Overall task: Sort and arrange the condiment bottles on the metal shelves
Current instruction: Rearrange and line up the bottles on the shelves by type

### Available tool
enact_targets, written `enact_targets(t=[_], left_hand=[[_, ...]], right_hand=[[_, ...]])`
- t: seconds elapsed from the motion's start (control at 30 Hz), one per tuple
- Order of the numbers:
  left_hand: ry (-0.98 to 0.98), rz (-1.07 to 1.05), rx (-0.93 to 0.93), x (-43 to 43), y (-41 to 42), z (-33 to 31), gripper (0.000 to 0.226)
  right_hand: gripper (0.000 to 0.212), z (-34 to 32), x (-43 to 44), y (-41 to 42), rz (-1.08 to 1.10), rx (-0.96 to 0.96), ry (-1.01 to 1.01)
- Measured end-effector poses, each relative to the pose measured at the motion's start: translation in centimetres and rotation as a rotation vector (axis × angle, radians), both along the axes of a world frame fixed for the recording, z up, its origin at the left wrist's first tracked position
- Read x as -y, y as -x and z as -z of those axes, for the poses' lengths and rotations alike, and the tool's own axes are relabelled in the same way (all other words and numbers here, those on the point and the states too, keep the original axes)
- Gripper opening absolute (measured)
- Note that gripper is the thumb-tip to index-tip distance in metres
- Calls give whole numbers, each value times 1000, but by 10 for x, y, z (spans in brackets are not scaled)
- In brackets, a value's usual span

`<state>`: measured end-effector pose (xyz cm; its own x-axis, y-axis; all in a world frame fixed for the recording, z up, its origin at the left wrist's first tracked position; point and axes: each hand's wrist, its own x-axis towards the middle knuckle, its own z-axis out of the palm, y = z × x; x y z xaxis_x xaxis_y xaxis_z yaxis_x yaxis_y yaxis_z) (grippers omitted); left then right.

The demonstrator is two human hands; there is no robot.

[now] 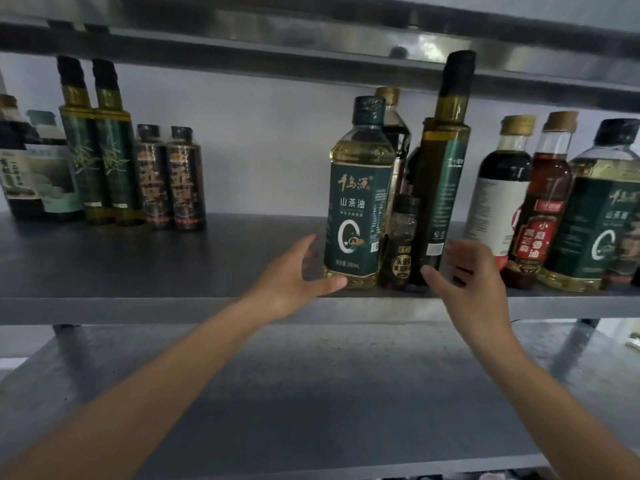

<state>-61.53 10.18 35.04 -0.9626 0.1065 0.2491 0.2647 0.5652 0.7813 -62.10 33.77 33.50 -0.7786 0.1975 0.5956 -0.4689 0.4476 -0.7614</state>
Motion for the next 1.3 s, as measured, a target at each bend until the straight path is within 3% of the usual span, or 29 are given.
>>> enact_targets(t=[0.13, 0.23, 0.37, 0.6, 0.7, 0.8, 1.0, 1.13, 1.3], left_hand=[[-291, 25, -20, -15, 27, -1, 64], [-360, 36, 36, -15, 43, 0, 74], [-364, 117, 63, -15, 51, 1, 77], [-333, 84, 14, -4, 54, 0, 68], [-332, 77, -14, 3, 52, 2, 64], [-325, 83, 3, 12, 53, 1, 74], [-322, 225, 81, 17, 46, -4, 73], [-381, 130, 4, 27, 44, -2, 65], [-298, 42, -77, 59, 32, -1, 60]], right_hand=[[52, -6, 2, 11, 11, 40, 30], [52, -5, 12, 17, -38, 72, 31], [54, 5, 25, 20, 9, 60, -45], [56, 7, 34, 27, 53, 47, -148], [55, 5, 40, 28, 11, 53, -153], [57, 2, 44, 29, -61, 117, -140], [54, -2, 52, 30, -158, 157, -100], [53, 2, 67, 31, -204, 158, -91], [53, 0, 98, 33, -283, 170, -81]])
